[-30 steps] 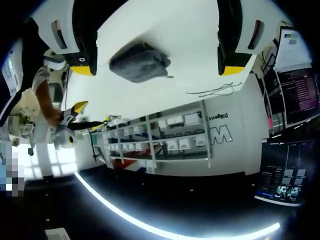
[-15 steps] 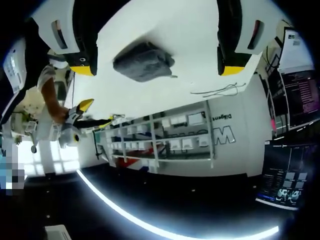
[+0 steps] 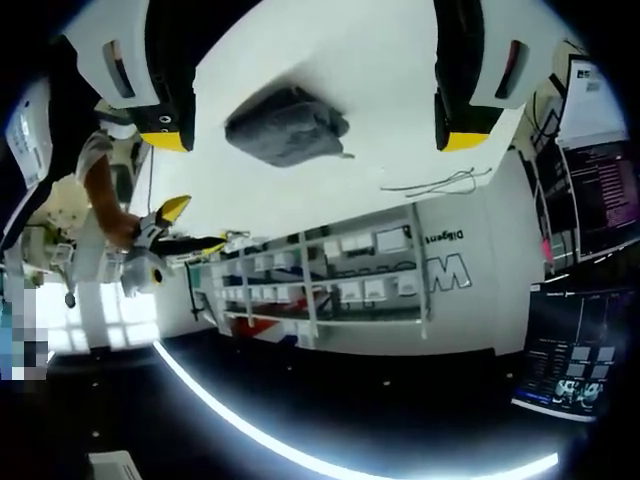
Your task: Open the folded towel by lifting each exposed corner and separating the folded layers until the towel lies flat within the target outline without major curled edges
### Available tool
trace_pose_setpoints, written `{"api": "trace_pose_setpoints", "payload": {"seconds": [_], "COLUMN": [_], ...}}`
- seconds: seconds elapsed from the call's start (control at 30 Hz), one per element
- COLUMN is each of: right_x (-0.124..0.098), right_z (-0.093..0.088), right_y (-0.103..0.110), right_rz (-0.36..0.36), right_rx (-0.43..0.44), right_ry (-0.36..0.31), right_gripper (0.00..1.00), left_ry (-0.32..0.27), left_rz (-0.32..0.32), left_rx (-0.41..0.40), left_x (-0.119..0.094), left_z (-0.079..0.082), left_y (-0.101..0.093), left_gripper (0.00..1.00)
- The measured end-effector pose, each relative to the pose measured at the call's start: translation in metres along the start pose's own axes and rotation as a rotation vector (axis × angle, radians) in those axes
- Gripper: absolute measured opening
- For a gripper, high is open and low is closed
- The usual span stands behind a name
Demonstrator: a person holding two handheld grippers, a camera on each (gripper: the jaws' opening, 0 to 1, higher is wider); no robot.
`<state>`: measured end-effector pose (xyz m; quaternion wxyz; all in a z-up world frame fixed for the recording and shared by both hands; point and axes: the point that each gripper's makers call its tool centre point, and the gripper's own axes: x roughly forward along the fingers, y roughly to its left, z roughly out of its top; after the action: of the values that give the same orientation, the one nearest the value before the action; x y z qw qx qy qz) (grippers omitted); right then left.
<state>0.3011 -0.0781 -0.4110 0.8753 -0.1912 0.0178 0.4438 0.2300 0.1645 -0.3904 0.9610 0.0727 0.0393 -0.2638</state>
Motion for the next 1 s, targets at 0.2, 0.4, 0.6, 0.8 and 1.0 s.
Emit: {"api": "trace_pose_setpoints", "payload": {"seconds": [0.2, 0.4, 0.6, 0.8, 1.0], "right_x": [0.001, 0.005, 0.01, 0.015, 0.019], "right_z": [-0.002, -0.001, -0.002, -0.006, -0.003], "right_y": [-0.001, 0.0, 0.001, 0.001, -0.001], "right_rz": [-0.007, 0.01, 0.021, 0.027, 0.011], "right_rx": [-0.005, 0.017, 0.023, 0.026, 0.036], "right_ry": [0.007, -0.005, -0.006, 0.004, -0.015], "right_gripper": [0.86, 0.86, 0.86, 0.86, 0.83], "left_ry": [0.005, 0.011, 0.01, 0.013, 0.012], "left_rz": [0.004, -0.005, -0.003, -0.002, -0.011], "left_rx": [-0.004, 0.004, 0.002, 0.004, 0.007], "left_x": [0.001, 0.002, 0.002, 0.003, 0.003], "left_z": [-0.001, -0.002, -0.002, -0.003, -0.002], "left_y": [0.002, 0.0, 0.002, 0.001, -0.001], "left_gripper": [0.98, 0.98, 0.98, 0.98, 0.98]}}
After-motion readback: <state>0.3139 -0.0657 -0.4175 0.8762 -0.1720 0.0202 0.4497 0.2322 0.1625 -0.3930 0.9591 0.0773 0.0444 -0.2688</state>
